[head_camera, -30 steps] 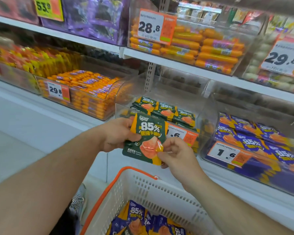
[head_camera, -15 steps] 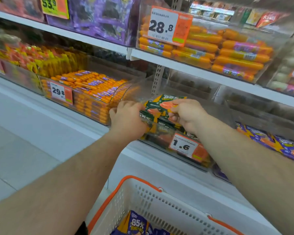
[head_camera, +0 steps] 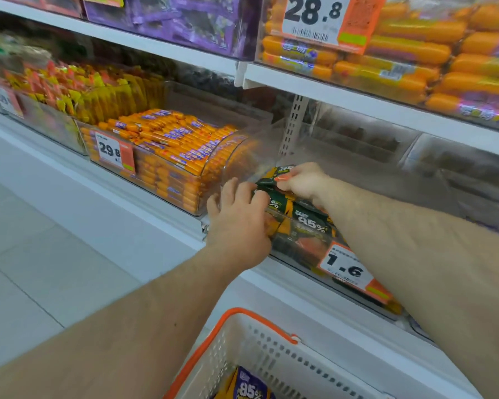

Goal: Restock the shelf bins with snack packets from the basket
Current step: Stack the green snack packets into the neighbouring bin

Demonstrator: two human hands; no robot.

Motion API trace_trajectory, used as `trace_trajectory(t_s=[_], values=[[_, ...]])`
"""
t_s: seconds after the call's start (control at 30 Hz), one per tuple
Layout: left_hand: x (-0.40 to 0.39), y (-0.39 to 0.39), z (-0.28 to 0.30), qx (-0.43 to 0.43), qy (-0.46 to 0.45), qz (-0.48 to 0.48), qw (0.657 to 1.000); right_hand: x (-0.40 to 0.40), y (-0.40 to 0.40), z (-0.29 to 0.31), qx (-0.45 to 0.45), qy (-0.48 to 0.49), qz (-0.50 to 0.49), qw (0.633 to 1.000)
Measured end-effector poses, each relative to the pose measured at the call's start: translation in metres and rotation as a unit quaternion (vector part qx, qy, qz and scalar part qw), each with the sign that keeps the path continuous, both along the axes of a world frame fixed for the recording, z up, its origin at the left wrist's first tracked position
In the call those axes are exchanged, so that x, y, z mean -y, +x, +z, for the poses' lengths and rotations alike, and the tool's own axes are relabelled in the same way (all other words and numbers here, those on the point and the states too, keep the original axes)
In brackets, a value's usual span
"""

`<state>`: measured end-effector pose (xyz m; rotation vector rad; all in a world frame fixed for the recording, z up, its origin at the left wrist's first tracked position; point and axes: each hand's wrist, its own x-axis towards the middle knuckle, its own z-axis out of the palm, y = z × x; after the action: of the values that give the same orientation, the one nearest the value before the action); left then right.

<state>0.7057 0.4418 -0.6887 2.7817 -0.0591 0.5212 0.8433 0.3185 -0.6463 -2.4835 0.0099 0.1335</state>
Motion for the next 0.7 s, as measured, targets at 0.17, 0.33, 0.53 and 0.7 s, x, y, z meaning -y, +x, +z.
trace_trajectory(t_s=[0.17, 0.33, 0.53, 0.7], values=[[0.007, 0.003, -0.001, 0.01, -0.022, 0.02, 1.0, -0.003, 0.011, -0.009, 0.011, -0.158, 0.006, 0.987], [0.009, 0.003, 0.0, 0.0, -0.022, 0.023, 0.999, -0.005, 0.003, -0.008, -0.027, -0.239, 0.056, 0.969], [0.008, 0.0, 0.006, 0.018, -0.019, 0.016, 1.0, 0.0, -0.007, -0.002, -0.058, -0.184, 0.059, 0.979], [0.011, -0.007, 0.017, 0.215, -0.013, -0.05, 0.975, 0.005, -0.02, 0.011, 0.015, -0.101, 0.002, 0.995]])
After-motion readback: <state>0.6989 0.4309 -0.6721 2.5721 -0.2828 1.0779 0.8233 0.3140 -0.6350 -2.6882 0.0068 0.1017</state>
